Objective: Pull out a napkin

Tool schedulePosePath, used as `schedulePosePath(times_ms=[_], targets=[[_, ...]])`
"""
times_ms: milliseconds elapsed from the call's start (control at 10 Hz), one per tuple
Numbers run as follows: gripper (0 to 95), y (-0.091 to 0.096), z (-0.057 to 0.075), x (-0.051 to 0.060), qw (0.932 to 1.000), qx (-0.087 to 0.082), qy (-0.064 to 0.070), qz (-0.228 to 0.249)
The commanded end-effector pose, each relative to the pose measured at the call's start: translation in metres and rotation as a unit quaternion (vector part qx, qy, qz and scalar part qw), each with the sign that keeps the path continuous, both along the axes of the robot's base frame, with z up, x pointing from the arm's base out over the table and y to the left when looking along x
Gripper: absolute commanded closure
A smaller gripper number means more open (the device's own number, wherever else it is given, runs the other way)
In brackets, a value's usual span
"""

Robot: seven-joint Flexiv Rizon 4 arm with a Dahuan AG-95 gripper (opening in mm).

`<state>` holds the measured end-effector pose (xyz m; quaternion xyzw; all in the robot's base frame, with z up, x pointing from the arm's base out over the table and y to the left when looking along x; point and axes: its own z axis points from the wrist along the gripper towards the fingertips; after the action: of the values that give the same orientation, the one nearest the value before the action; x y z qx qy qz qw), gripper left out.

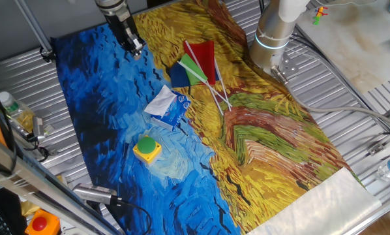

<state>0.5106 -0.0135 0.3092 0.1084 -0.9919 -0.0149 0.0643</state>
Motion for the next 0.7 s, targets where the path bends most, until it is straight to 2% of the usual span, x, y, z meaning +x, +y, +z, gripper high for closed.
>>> schedulePosePath(times_ms=[100, 700], targets=[[76.0, 0.002, -0.008, -0.003, 1.0000, 0.000, -0.006, -0.005], [76.0, 0.005, -0.029, -0.007, 0.9999, 0.000, -0.016, -0.004]])
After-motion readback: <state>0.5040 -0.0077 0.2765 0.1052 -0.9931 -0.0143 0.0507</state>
